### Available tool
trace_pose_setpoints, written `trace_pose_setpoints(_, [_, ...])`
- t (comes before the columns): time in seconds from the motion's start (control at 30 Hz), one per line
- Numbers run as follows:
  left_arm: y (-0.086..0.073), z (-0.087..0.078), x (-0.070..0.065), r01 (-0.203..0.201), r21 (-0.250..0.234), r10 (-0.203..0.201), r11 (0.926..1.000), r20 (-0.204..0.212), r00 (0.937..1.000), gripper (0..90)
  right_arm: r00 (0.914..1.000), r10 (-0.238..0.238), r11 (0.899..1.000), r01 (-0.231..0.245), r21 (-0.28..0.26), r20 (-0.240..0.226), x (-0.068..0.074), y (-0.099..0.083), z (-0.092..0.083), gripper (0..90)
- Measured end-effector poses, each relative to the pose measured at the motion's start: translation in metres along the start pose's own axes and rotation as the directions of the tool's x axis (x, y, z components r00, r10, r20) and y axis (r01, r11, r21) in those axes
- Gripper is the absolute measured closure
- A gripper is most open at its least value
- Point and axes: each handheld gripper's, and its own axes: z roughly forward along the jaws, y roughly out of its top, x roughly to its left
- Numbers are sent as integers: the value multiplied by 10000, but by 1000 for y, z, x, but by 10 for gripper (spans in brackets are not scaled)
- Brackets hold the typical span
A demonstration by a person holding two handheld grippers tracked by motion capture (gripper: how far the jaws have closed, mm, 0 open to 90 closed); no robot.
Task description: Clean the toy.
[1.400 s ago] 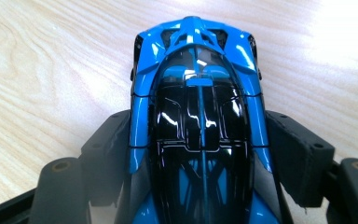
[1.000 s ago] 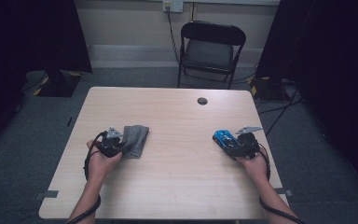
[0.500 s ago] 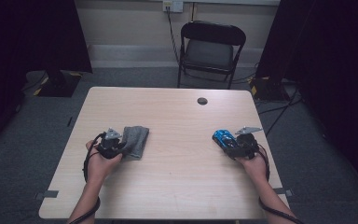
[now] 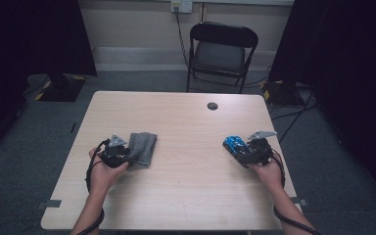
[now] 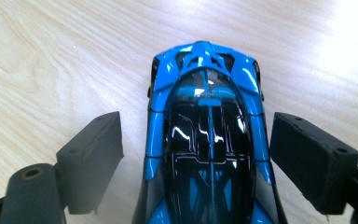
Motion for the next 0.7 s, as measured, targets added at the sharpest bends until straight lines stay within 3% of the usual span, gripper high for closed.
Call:
trace_pose_setpoints(0.2, [4,-6,-2,-37,-251,38,9997,41,10000,499,9995,-35,9999,31,-139,-302,4,7,-4,151])
trace_pose_setpoints(0.4, [6,-9,-3,68,-331,-69,9994,-11,10000,385,9989,21,9995,-36,-327,-477,11,15,-8,157])
trace_pose_setpoints(0.7, [12,-15,-6,-20,-504,20,9987,15,10000,355,9970,101,9993,-129,-359,-769,27,22,-7,143])
